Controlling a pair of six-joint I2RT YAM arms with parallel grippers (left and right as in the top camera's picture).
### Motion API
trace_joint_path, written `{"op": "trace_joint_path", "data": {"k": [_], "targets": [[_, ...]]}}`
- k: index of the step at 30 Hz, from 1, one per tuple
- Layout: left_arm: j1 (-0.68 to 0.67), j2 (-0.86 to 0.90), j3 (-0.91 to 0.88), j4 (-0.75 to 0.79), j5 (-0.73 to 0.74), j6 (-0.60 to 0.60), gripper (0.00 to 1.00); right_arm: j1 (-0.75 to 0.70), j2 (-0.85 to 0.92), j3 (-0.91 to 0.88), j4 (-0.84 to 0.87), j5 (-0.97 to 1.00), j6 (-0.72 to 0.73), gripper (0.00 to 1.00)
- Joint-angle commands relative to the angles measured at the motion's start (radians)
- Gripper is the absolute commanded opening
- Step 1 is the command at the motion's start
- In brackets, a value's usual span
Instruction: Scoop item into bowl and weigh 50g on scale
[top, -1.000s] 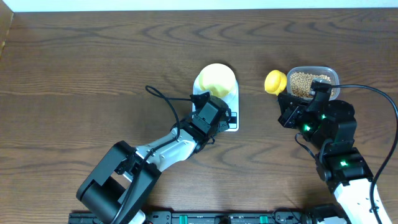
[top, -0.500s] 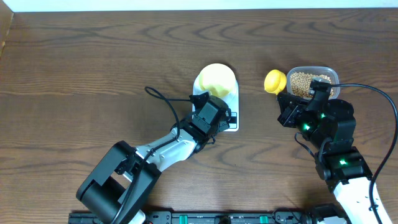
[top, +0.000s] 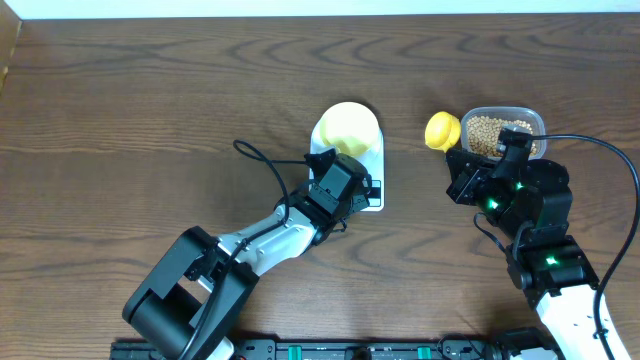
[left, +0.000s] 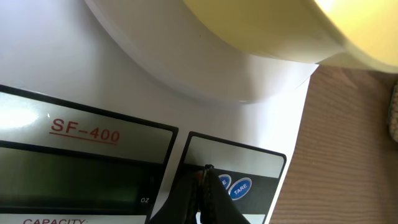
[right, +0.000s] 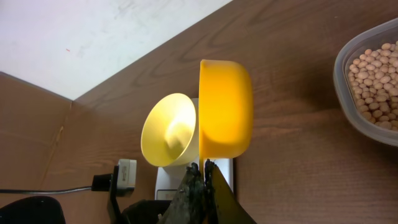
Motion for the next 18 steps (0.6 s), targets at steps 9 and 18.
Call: {"op": "trace_joint_path", "data": {"k": [9,18], "targets": [[-0.01,0.018,0.0,-0.034,-0.025,-0.013,0.07,0.006,-0.001,0.016,0.004,0.007,-0.015,0.01],[-0.005,-0.019,0.0,-0.024,-0.021,-0.007,0.07,0.006,-0.001,0.016,0.011,0.007,-0.015,0.01]]}}
